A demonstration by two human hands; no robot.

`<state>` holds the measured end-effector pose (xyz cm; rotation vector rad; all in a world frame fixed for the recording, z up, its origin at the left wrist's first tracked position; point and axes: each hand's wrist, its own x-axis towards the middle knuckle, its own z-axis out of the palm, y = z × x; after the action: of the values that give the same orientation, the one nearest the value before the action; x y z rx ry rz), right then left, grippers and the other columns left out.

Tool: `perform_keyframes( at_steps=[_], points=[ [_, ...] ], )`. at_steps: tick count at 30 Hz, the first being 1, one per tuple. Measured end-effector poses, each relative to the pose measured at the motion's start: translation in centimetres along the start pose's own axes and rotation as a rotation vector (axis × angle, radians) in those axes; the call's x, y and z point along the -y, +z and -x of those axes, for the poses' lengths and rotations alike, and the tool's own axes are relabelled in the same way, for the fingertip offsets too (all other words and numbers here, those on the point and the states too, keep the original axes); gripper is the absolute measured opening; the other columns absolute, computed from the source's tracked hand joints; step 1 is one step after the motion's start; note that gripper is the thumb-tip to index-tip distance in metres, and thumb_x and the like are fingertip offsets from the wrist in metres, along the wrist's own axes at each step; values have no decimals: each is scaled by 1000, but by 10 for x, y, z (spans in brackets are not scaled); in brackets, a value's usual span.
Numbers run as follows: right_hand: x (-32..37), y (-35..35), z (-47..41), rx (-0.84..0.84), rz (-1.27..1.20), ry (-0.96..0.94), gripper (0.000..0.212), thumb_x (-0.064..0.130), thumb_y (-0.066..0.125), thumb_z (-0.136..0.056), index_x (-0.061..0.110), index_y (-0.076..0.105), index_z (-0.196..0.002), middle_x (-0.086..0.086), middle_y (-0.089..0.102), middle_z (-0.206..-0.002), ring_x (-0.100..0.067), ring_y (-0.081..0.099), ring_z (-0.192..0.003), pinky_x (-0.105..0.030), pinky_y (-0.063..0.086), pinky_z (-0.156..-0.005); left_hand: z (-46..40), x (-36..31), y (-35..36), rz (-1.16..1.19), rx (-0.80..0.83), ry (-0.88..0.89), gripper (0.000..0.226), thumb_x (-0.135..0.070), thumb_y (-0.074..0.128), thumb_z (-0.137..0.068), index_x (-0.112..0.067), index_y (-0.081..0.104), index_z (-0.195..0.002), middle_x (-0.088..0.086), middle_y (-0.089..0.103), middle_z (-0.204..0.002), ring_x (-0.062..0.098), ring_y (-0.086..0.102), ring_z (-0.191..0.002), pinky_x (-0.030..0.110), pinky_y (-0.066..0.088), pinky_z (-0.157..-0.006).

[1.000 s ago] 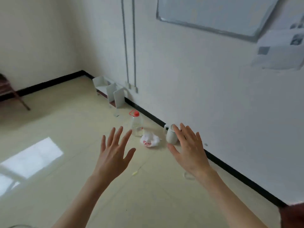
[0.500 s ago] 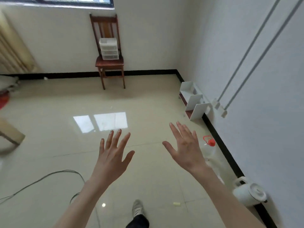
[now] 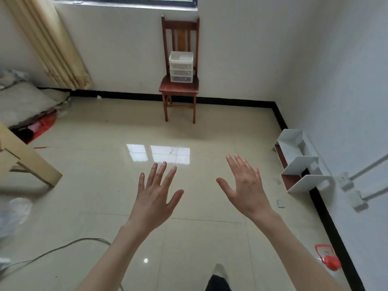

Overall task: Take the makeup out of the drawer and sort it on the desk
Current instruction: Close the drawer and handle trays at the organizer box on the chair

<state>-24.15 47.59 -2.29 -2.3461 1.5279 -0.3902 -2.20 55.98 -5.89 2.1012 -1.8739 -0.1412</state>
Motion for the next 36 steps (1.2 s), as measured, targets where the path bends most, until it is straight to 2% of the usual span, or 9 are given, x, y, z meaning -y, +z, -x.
perform_keyframes(
  at_steps=[6, 12, 15, 18, 22, 27, 31, 36],
  points=[
    [-31, 7, -155, 69, 14, -65, 66, 51, 40, -93, 27, 13, -149, -2, 12, -157, -18, 6, -145, -41, 1, -116, -139, 16, 23, -21, 16, -87, 84, -72, -4, -75, -30, 7, -147, -2, 2, -157, 8, -17, -138, 42, -5, -114],
    [-56, -10, -312, 61, 50, -163, 67, 52, 39, -92, 27, 12, -149, -2, 13, -157, -19, 7, -145, -44, 0, -116, -296, 18, 22, -10, -10, -107, 78, -64, 6, -79, -28, 13, -147, 0, 7, -156, 17, -7, -144, 42, -5, -114],
    [-58, -11, -381, 74, 71, -184, 68, 52, 40, -92, 26, 13, -149, -2, 13, -157, -19, 7, -145, -46, 0, -116, -354, 34, 24, -17, -33, -133, 75, -62, 10, -81, -27, 18, -146, 2, 13, -156, 20, -1, -144, 44, -2, -113],
    [-57, -4, -441, 87, 88, -206, 69, 53, 40, -92, 26, 13, -149, -3, 12, -157, -19, 6, -145, -47, -1, -115, -401, 55, 28, -33, -22, -159, 75, -63, 7, -80, -30, 16, -147, 1, 10, -156, 21, -3, -144, 45, -1, -114],
    [-50, 15, -539, 119, 97, -198, 70, 53, 40, -91, 26, 12, -149, -4, 11, -157, -20, 5, -145, -48, -1, -115, -481, 100, 42, -6, -13, -196, 73, -62, 11, -82, -29, 21, -146, 2, 15, -155, 23, 2, -144, 48, 3, -113],
    [-32, 46, -669, 145, 130, -177, 69, 52, 40, -93, 27, 10, -149, -3, 8, -158, -18, 1, -145, -46, -3, -116, -598, 175, 59, -19, 37, -218, 77, -64, 6, -79, -30, 15, -147, 1, 10, -156, 21, -3, -144, 47, -1, -114],
    [-6, 65, -778, 171, 144, -153, 69, 52, 39, -93, 27, 9, -149, -3, 7, -158, -18, 0, -145, -46, -4, -116, -697, 239, 56, -35, 54, -216, 76, -63, 9, -81, -27, 23, -146, 5, 18, -154, 26, 5, -144, 51, 7, -114],
    [14, 76, -890, 167, 108, -124, 68, 51, 40, -93, 27, 9, -149, -2, 5, -158, -17, -1, -145, -46, -5, -116, -810, 286, 42, -56, 113, -184, 81, -63, 0, -76, -27, 13, -147, 3, 7, -156, 23, -5, -144, 48, 1, -115]
  ],
)
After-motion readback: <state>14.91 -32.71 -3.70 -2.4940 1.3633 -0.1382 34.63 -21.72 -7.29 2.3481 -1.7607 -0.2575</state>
